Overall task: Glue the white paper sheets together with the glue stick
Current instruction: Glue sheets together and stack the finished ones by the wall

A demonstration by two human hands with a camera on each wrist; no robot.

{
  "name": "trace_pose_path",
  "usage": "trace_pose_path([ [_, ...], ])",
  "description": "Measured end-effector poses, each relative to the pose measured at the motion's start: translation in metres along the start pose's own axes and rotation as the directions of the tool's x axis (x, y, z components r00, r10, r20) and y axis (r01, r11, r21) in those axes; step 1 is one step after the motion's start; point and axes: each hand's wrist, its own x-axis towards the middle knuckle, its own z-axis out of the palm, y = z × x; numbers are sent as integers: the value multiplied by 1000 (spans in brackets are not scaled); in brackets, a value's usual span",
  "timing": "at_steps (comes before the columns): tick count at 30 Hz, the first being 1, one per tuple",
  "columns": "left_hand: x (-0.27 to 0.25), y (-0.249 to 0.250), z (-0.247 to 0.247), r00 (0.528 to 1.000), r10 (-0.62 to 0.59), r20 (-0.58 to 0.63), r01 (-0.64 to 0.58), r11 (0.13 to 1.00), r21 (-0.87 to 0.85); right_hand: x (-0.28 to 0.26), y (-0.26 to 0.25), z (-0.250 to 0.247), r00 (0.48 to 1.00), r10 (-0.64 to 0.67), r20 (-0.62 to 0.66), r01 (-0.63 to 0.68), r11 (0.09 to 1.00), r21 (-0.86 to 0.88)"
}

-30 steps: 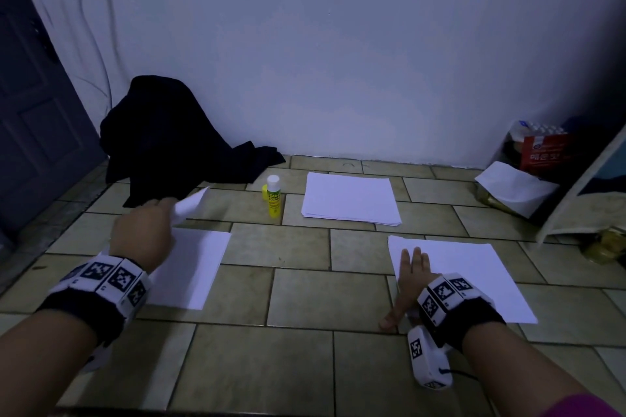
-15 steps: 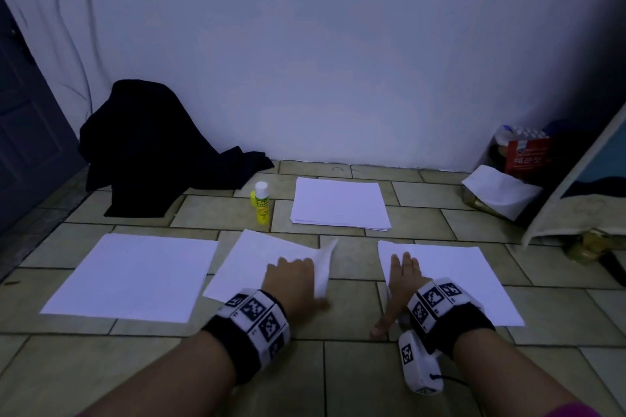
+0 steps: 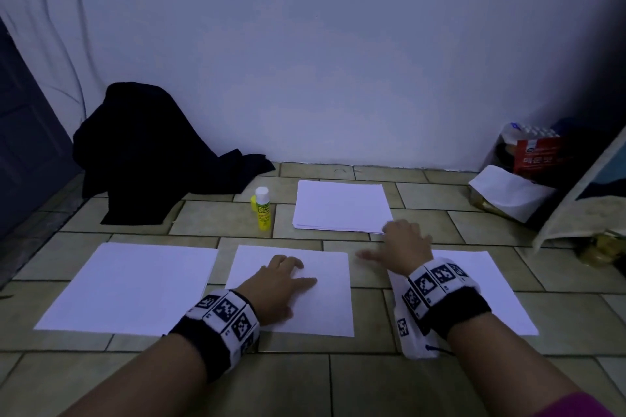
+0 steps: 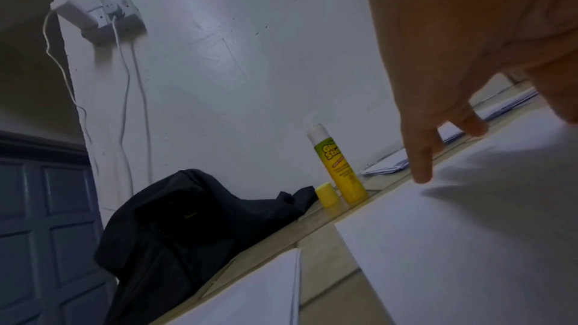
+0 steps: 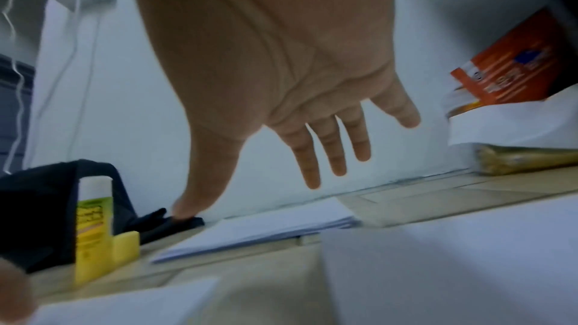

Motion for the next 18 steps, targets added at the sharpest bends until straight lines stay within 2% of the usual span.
trace_pose_path([
  [2,-1,-1,-1,1000,-13,-1,13,999,-52,7,-24,-5,991,-122,-49,128,978,163],
  [4,-1,-1,-3,1000,-17,-12,17,998,-64,18,-50,-7,966,-254,-37,254,923,289],
  [7,-1,-1,-2,1000,-22,-12,21,998,-54,38,-91,-9,922,-387,3,362,864,350],
  [10,-1,-4,0,1000,-16,4,16,999,-48,55,-125,-9,903,-429,28,385,837,389],
  [13,1,-6,2,1000,-13,16,13,999,-48,65,-150,-5,904,-428,-10,387,806,448],
  [18,1,-6,0,999,-33,38,33,999,-2,71,-169,1,888,-460,-1,421,812,405],
])
